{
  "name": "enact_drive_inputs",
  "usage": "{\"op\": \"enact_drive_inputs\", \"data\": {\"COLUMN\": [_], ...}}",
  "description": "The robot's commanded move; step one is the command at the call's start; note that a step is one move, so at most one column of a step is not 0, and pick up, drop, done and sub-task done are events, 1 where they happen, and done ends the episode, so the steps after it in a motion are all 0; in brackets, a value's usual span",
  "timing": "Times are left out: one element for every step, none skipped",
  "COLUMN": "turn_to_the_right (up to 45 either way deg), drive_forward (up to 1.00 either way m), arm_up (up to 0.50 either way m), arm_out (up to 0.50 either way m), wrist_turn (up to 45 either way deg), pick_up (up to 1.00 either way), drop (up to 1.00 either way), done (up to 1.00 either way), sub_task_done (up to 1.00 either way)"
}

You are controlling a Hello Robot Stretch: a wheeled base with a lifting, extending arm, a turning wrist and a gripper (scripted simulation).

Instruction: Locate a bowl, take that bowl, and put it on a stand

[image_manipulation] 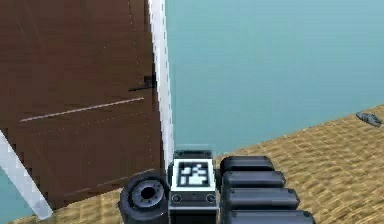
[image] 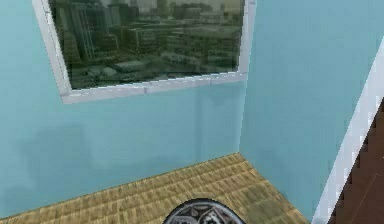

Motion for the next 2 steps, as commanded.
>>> {"op": "enact_drive_inputs", "data": {"turn_to_the_right": [-21.0, 0.0], "drive_forward": [0.0, 0.25], "arm_up": [0.0, 0.0], "arm_out": [0.0, 0.0], "wrist_turn": [0.0, 0.0], "pick_up": [0.0, 0.0], "drop": [0.0, 0.0], "done": [0.0, 0.0], "sub_task_done": [0.0, 0.0]}}
